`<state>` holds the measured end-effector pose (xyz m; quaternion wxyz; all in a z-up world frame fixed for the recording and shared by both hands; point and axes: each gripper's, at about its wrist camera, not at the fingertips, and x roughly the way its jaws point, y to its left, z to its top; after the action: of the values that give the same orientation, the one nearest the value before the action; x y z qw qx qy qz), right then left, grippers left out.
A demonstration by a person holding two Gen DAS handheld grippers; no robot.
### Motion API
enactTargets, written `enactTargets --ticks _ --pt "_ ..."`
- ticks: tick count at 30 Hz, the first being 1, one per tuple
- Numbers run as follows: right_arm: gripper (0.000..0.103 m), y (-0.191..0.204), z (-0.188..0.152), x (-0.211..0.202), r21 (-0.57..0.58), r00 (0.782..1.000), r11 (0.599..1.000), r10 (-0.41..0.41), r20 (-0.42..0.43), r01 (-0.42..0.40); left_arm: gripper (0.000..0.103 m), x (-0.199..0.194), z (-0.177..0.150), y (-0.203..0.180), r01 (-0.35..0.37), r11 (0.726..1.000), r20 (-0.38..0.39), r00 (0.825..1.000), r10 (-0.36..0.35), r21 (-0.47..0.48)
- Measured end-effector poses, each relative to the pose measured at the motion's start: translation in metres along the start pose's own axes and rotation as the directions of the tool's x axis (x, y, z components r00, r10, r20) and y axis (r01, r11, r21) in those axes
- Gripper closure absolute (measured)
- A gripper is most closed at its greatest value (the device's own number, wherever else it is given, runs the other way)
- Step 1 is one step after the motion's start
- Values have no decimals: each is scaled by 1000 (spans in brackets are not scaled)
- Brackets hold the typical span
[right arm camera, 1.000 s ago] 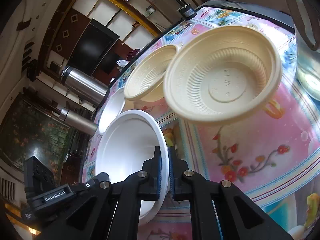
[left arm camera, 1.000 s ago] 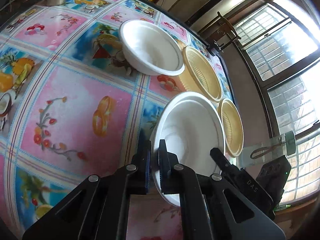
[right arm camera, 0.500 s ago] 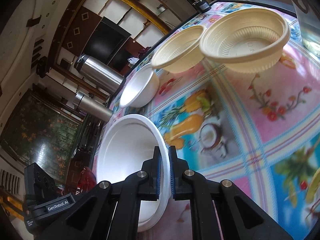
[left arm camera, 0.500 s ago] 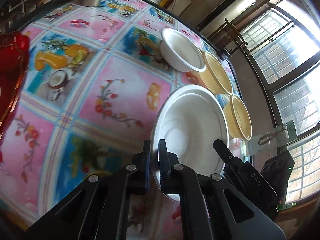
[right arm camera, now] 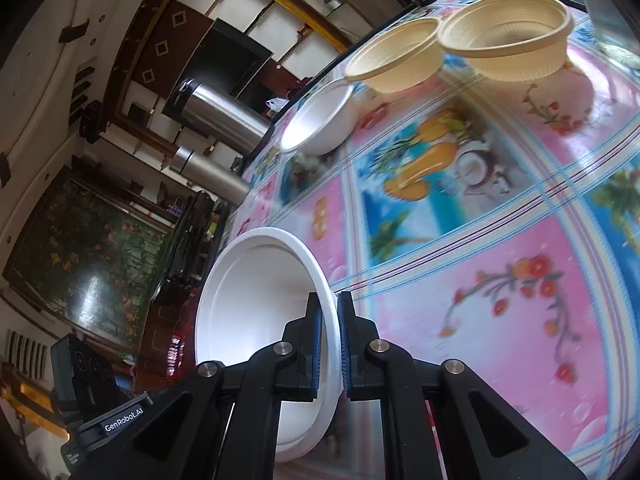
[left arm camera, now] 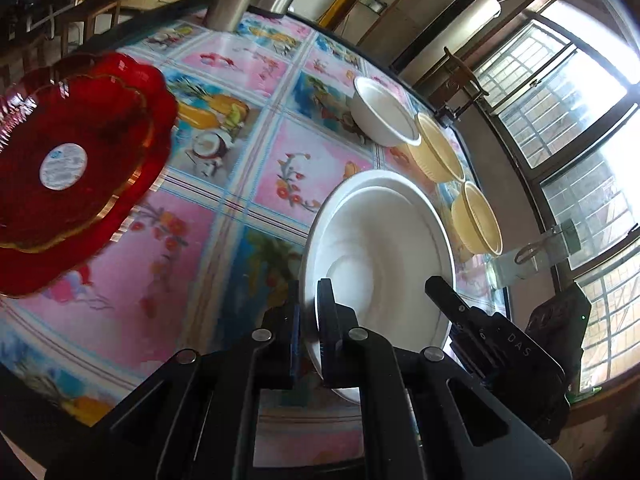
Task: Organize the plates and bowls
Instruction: 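Carry the white foam plate with both tools onto the red plate stack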
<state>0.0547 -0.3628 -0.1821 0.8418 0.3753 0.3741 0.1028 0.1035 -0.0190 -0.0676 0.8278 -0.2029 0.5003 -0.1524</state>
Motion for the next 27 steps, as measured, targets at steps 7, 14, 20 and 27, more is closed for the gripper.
enactTargets --ticks 7,14,20,27 --pt "94 63 -8 -1 -68 998 996 64 8 -64 97 -54 8 19 -2 1000 124 992 1 14" --pt "95 149 -23 32 -181 991 975 123 -54 -131 97 -117 21 73 -1 998 261 965 18 -66" --pt "95 198 -47 85 -239 984 960 114 -137 -145 97 -135 31 133 -46 984 292 951 96 -173" --pt "95 214 -64 127 -274 984 956 54 -170 -100 97 -115 38 172 -76 966 258 956 141 -245"
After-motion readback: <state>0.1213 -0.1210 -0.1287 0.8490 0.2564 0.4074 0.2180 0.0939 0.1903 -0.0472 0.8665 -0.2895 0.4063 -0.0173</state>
